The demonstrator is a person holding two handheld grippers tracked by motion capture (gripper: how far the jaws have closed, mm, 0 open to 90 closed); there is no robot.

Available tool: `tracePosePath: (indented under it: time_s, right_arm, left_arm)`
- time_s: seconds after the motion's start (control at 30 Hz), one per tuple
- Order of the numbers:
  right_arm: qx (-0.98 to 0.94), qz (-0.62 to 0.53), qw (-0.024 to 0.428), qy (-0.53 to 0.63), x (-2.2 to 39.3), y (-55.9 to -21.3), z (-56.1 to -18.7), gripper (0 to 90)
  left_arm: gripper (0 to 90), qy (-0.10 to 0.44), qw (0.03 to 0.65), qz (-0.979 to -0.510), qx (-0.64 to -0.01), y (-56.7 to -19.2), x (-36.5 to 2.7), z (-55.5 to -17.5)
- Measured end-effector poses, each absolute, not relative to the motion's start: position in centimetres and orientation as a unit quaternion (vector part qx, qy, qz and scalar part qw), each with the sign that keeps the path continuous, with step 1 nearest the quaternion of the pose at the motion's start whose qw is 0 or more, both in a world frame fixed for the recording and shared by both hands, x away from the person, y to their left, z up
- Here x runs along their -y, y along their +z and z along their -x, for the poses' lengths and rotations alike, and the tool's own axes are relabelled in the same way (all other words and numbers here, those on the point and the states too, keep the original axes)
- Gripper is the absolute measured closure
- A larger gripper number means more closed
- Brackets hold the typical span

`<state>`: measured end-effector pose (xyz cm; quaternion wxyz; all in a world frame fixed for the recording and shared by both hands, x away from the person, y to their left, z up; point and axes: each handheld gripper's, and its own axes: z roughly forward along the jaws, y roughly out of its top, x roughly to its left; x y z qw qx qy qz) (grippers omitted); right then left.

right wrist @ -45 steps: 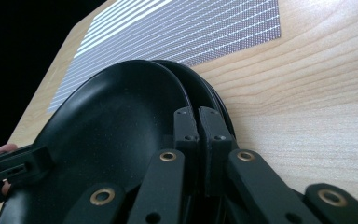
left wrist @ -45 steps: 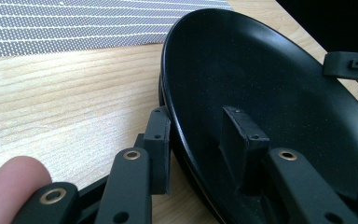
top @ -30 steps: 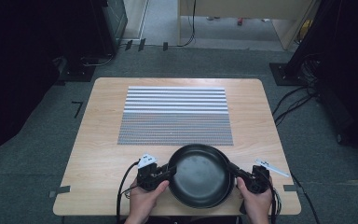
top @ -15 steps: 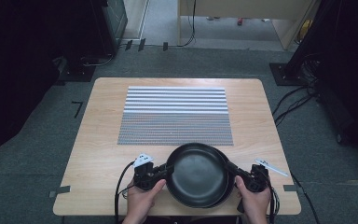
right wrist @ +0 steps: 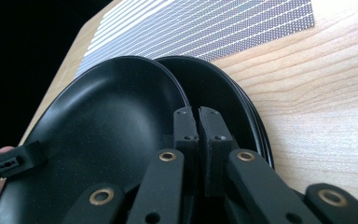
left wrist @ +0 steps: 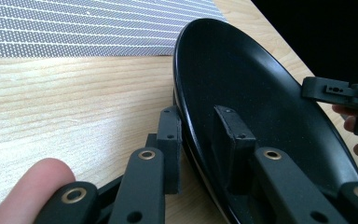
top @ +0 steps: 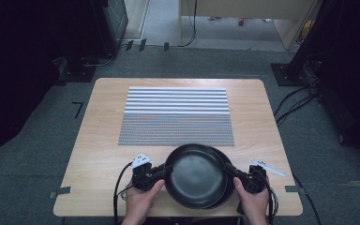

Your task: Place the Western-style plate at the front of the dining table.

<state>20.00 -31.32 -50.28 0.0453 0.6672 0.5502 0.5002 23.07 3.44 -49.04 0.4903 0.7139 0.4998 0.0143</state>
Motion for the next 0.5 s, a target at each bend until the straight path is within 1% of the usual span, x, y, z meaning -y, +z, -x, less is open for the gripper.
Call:
tracePosePath:
  time_s: [0.23, 0.4, 0.5]
  right_arm:
    - [-0.570, -0.659, 0.068, 0.486, 30.90, -50.14, -19.99, 86.0]
    - [-0.567, -0.662, 0.062, 0.487, 30.90, -50.30, -20.04, 84.7]
    - [-0.571, -0.664, 0.060, 0.480, 30.46, -50.69, -20.11, 80.8]
  left_arm:
    - [72.5, 0.022, 0.489, -0.715, -0.499, -49.09, -3.38, -23.00]
    - [72.7, 0.025, 0.489, -0.716, -0.497, -49.10, -3.40, -22.97]
    - [73.1, 0.025, 0.486, -0.720, -0.495, -49.25, -3.30, -22.95]
